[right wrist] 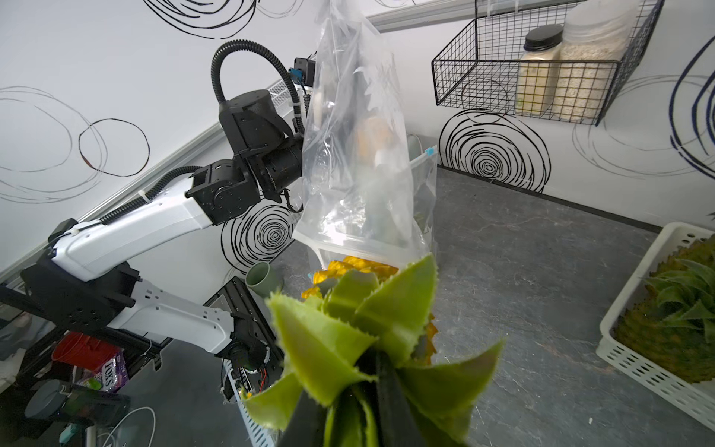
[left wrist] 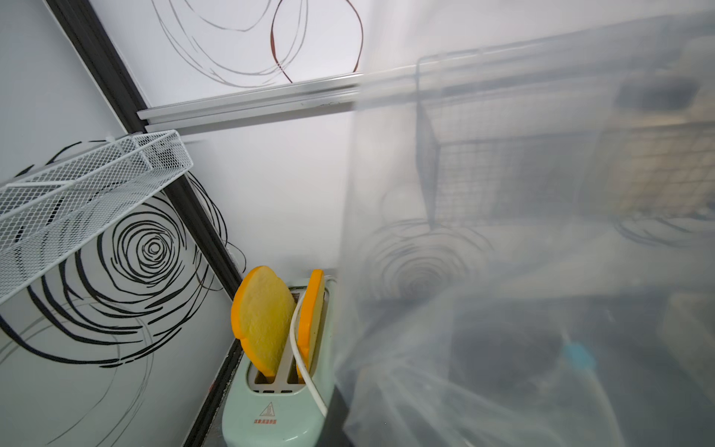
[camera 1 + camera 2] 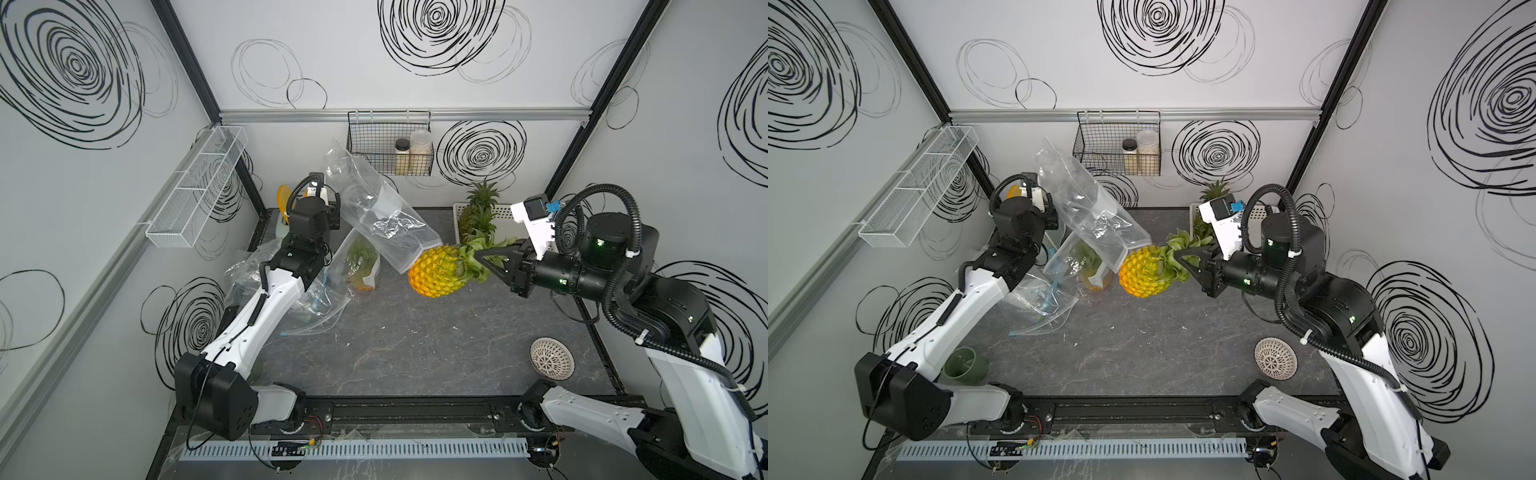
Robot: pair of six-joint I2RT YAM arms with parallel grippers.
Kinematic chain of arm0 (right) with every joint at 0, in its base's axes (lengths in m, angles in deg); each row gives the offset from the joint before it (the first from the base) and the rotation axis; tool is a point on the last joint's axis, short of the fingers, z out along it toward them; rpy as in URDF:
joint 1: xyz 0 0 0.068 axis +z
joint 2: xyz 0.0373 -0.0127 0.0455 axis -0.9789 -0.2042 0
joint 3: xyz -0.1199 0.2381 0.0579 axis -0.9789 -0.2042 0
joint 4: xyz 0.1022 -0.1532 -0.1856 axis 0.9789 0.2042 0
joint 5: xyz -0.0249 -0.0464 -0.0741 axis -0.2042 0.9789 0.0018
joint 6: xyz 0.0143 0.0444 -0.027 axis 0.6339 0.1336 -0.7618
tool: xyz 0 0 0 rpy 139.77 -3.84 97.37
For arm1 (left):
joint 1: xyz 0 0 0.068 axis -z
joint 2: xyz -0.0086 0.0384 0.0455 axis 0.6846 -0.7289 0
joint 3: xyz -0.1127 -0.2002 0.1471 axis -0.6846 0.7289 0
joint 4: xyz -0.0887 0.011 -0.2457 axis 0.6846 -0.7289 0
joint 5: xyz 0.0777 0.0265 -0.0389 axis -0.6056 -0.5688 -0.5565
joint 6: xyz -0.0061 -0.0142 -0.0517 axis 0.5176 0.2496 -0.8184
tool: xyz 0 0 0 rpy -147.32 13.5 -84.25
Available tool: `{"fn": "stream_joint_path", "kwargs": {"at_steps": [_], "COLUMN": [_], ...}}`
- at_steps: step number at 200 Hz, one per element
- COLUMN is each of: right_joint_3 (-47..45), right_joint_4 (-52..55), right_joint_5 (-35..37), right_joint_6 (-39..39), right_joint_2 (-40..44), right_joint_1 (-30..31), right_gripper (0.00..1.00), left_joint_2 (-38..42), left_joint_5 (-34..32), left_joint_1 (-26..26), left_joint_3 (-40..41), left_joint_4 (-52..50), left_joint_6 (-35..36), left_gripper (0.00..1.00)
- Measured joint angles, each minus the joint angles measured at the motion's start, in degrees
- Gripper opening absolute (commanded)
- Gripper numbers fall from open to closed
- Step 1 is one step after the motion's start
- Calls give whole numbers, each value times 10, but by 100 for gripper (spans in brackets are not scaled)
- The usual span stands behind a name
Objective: Open the zip-top bag and take out the pineapple
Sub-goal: Pick up the pineapple from the zipper food storage bag, then place the zipper food storage bag in the zipper food storage bag.
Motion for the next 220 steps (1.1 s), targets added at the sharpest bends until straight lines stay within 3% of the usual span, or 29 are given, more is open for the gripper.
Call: {"fn": "stream_joint_path", "kwargs": {"at_steps": [69, 136, 220], "right_joint_3": [-18, -33, -94], "right_joint_4": [25, 75, 71], "right_joint_5": [14, 13, 33], "right_joint_6": [-17, -54, -69], "right_joint_2": [-22, -30, -30], "right_joint_1": [-1, -2, -30], "right_gripper": [0, 0, 0], "left_joint_2": [14, 21, 110], "left_joint_5": [21, 48, 116], "left_joint_1": [-3, -52, -52], "left_joint_3": [0, -66, -130], "left_joint_4": [-11, -30, -117], "left_joint_6": [-16, -23, -40], "left_gripper": [0, 0, 0]}}
